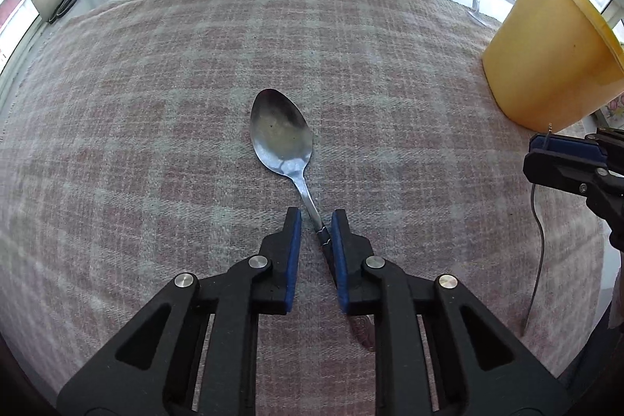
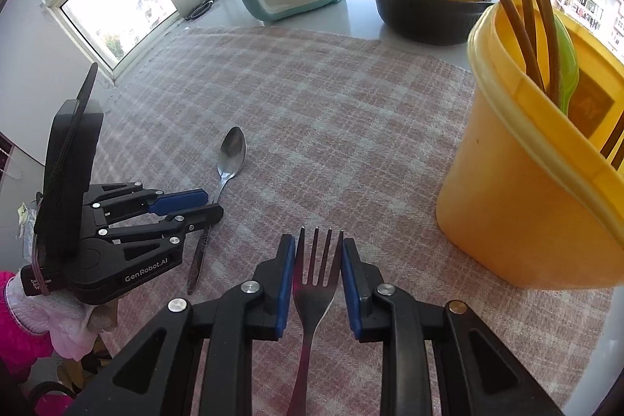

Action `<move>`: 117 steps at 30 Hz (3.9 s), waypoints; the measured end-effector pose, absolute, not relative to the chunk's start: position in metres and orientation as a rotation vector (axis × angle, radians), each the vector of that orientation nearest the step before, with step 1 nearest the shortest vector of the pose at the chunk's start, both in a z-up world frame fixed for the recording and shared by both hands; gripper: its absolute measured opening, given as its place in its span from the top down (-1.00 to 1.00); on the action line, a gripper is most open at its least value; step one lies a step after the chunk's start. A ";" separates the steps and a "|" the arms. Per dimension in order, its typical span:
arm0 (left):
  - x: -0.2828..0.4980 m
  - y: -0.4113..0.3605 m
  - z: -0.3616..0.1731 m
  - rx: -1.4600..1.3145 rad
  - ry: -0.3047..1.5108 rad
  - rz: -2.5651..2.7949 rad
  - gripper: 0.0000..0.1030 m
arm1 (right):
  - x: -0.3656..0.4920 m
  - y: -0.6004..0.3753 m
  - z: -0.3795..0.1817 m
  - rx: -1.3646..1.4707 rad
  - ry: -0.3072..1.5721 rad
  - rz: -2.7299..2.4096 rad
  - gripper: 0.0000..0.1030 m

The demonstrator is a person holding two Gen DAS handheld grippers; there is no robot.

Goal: Organize utensils
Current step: 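Close the left tool on the metal spoon while the right tool grasps the fork, then lift the spoon and fork and carry them toward the yellow container, then lower the spoon and fork into the yellow container and open both tools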

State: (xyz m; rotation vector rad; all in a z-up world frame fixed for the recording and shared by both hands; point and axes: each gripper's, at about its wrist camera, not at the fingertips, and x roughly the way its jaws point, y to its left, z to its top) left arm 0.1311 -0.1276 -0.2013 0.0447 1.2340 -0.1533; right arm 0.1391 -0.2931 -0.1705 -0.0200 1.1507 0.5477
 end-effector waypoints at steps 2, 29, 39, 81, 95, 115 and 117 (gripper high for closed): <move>0.129 -0.122 -0.201 0.067 1.239 -0.157 0.74 | 0.138 -0.294 -0.170 -0.019 1.148 0.555 0.56; 0.142 -0.143 -0.205 0.283 1.318 -0.225 0.80 | 0.124 -0.327 -0.157 0.033 1.098 0.604 0.56; 0.147 -0.147 -0.204 0.237 1.290 -0.239 0.96 | 0.121 -0.327 -0.154 0.036 1.091 0.586 0.56; 0.087 -0.165 -0.050 -0.070 0.798 -0.472 0.96 | 0.071 -0.363 -0.055 0.059 0.855 0.380 0.57; 0.095 -0.183 -0.018 -0.085 0.722 -0.537 0.96 | 0.067 -0.381 -0.010 0.078 0.791 0.370 0.57; 0.131 -0.240 0.027 -0.099 0.613 -0.602 0.96 | 0.073 -0.413 0.067 0.045 0.660 0.318 0.57; 0.135 -0.246 0.027 -0.099 0.610 -0.604 0.96 | 0.076 -0.417 0.070 0.047 0.651 0.309 0.57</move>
